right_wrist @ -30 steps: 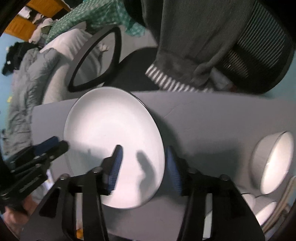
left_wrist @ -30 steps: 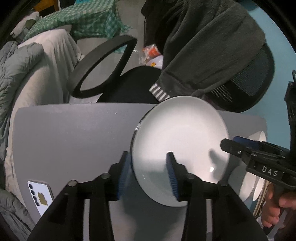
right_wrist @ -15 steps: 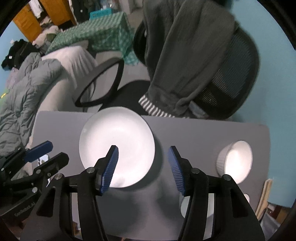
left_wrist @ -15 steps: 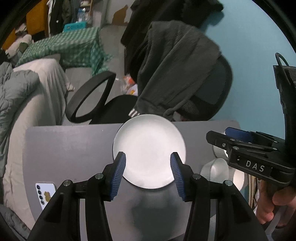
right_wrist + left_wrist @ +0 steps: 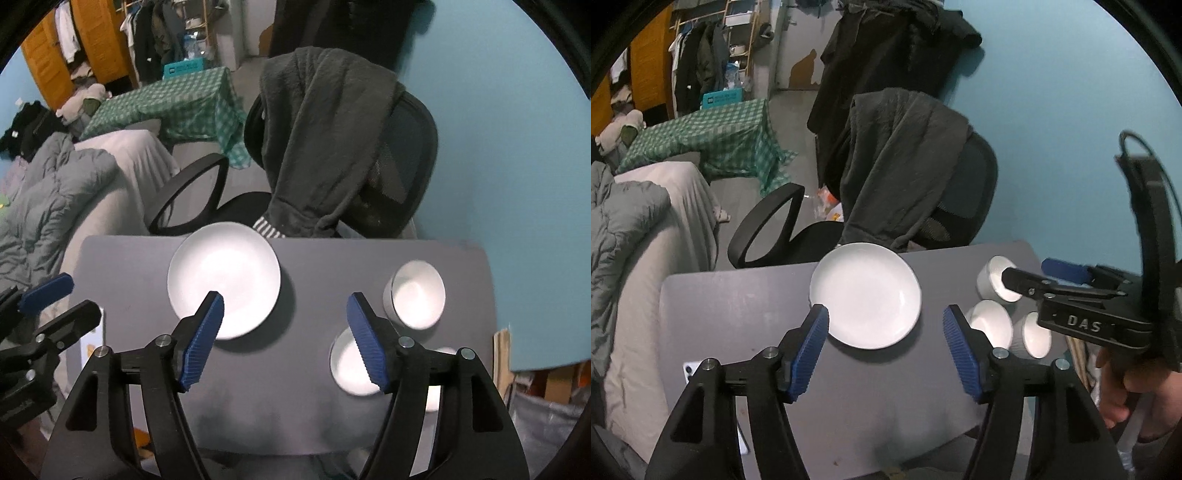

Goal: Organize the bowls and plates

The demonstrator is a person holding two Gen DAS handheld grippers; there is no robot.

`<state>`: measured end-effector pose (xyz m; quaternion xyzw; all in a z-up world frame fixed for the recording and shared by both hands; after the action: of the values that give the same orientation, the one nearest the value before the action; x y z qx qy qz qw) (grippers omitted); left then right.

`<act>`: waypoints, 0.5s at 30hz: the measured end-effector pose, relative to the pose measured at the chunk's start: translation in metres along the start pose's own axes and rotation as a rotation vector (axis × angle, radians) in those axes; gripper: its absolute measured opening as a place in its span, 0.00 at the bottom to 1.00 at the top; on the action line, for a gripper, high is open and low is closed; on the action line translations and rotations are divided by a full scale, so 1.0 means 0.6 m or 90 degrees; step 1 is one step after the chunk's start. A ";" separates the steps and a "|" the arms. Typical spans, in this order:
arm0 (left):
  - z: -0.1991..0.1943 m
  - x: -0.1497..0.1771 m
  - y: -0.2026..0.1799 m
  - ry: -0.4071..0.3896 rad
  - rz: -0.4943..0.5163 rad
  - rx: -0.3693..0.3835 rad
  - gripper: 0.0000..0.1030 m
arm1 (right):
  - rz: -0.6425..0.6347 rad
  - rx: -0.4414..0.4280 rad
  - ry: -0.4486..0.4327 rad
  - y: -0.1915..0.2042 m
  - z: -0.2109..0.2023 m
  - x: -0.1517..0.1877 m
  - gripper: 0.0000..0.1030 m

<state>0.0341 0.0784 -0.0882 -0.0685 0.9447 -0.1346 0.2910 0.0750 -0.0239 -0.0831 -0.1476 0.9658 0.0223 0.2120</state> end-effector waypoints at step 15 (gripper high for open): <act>-0.052 0.051 -0.018 0.007 0.021 -0.022 0.71 | 0.087 0.023 0.002 -0.037 -0.059 0.087 0.67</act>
<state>-0.0080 0.0684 -0.0764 -0.0571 0.9494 -0.1137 0.2871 0.0219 -0.0630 -0.0722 -0.0775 0.9742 0.0187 0.2109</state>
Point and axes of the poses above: each gripper's, at about its wrist camera, not at the fingertips, and z roughly the way its jaws point, y to its left, x to its underside, the point moved 10 cm from there along z, roughly the way its jaws point, and after that the axes turned 3 degrees about z, right-handed, at the moved point
